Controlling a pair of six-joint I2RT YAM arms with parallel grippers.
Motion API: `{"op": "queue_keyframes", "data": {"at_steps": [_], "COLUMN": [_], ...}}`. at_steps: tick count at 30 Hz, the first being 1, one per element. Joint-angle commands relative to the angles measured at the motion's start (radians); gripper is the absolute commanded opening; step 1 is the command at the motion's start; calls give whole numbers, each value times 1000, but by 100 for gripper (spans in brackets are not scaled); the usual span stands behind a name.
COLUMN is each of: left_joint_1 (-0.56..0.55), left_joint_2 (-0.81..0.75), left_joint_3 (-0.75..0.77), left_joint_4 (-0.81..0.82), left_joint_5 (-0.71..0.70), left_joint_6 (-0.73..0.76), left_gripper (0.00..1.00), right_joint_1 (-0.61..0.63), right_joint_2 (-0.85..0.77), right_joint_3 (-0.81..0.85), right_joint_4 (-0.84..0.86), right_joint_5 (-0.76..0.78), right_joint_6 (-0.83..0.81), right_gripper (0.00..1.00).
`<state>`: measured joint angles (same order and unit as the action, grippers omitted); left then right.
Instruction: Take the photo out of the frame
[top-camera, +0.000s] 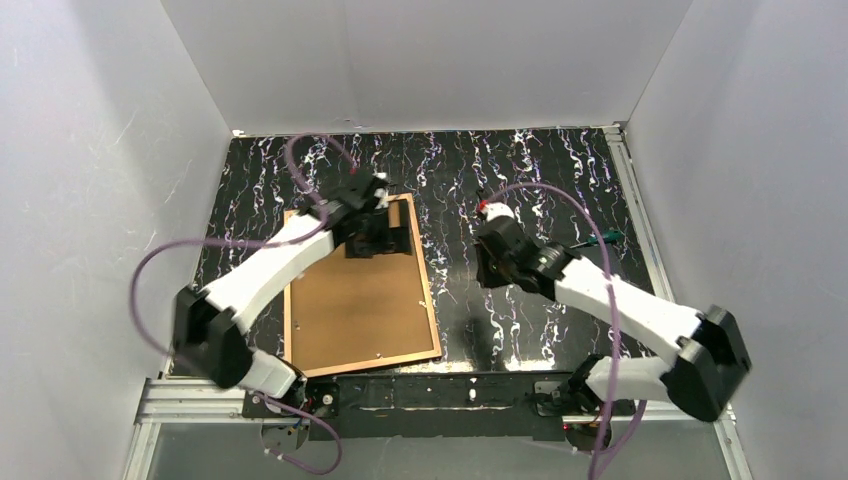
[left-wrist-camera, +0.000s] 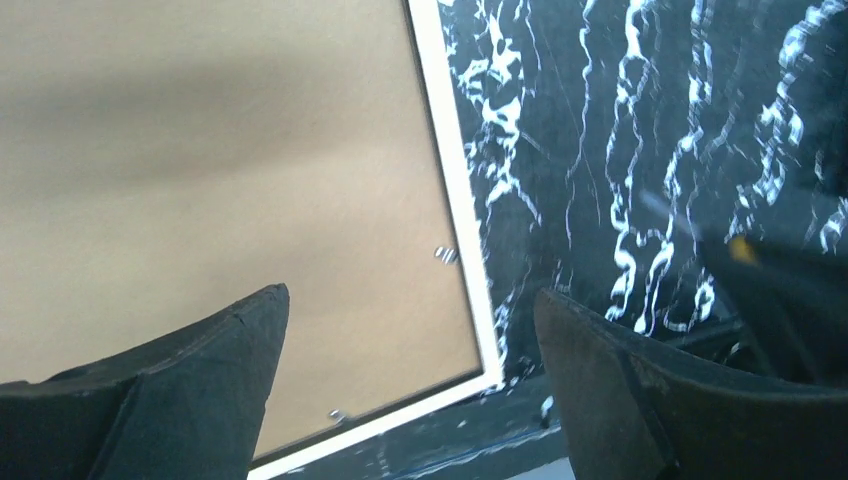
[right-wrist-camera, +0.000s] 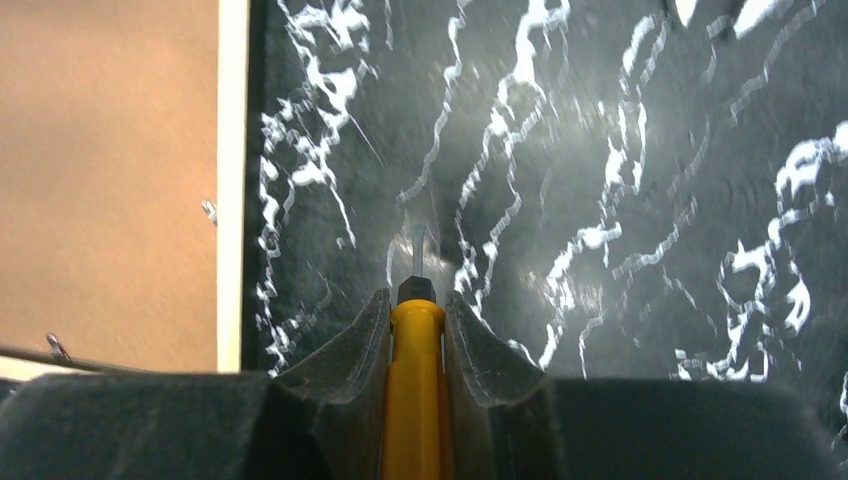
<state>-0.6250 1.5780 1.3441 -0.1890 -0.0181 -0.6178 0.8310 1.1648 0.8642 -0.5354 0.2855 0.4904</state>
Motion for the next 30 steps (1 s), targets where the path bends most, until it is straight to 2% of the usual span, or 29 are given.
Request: {"op": "queue_keyframes", "data": {"at_steps": [1,4,7,12,17,26,30], "left_joint_1": [64,74,79,79,79,79,79], "left_joint_2": [-307,-473,-566,-618,-665,-710,-714], "left_joint_3": [-240,-374,-486,-590,-639,-707,-727], "left_joint_4": [-106,-133,-156,-184,-191,-181,-160], "left_joint_5": [114,121,153,253,317,388,385], "left_joint_6": [190,241,254,199,151,93,80], "left_gripper": [95,98,98,95,94,94,94], "right_joint_1": [-7,-7,-7,-7,-7,-6,-2], "right_joint_2": [191,353,520,769,982,1138,1140], "right_joint_3": [205,360,548,862,1124,1296,1264], "right_joint_4": [48,20,-30,-74,-163,-209,-227], "right_joint_5": [-27,-37,-38,-52,28,74,55], "right_joint_6": [-84,-128,-171,-205,-233,-300,-288], "right_gripper": [1,1,1,1,1,1,1]}}
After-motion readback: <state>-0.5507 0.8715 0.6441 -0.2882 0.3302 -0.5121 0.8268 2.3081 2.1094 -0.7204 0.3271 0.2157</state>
